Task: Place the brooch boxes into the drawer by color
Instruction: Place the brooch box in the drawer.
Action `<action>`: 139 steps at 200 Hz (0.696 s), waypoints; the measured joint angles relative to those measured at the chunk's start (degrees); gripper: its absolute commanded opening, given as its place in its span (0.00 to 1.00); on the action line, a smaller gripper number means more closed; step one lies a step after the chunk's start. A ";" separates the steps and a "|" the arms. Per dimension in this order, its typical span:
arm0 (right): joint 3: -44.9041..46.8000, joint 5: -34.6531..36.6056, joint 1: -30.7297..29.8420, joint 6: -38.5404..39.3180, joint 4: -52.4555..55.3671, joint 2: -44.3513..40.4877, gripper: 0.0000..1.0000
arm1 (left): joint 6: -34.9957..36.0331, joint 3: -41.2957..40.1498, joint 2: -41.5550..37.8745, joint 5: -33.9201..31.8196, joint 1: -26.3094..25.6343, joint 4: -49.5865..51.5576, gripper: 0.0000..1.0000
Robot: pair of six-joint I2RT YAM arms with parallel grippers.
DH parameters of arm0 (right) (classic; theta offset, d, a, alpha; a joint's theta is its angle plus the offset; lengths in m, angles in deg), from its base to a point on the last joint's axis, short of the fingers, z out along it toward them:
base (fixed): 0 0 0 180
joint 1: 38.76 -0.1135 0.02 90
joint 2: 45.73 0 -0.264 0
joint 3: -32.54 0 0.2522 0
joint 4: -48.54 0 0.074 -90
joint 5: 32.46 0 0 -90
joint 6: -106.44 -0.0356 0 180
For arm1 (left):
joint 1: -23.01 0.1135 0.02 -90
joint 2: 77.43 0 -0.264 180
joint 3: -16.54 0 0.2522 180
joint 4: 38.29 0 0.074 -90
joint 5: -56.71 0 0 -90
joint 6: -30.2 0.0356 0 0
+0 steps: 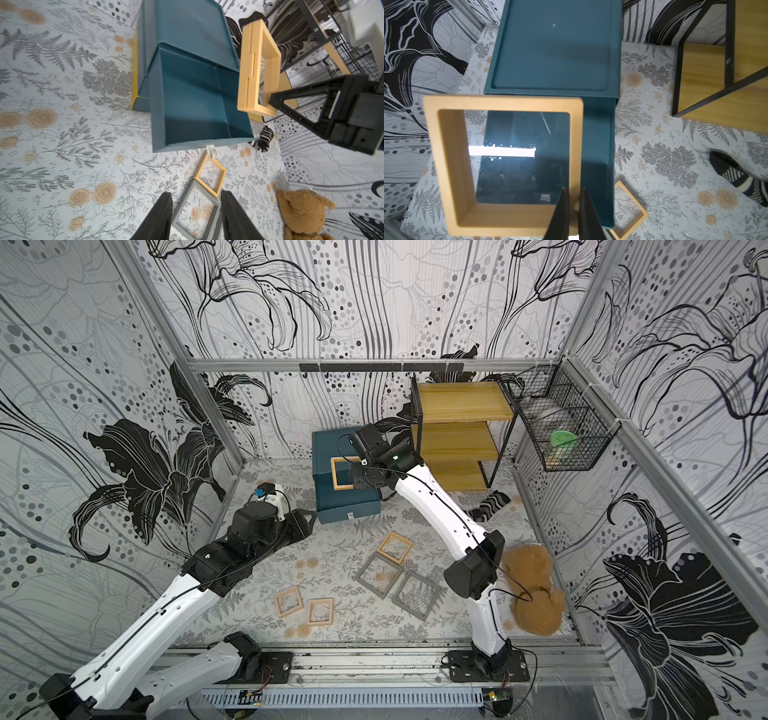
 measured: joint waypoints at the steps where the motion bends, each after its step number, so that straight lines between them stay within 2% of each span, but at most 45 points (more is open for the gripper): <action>1: -0.04 0.00 0.02 -0.02 0.02 0.07 0.00 | -0.11 0.00 0.02 0.02 0.22 0.04 0.45; 30: -0.22 0.04 0.02 -0.22 0.07 2.40 0.00 | -1.86 0.00 0.46 -0.04 2.62 0.55 0.45; 139: -3.39 1.11 0.00 -0.17 1.42 9.64 0.00 | -2.71 0.02 0.63 0.20 2.60 1.90 0.46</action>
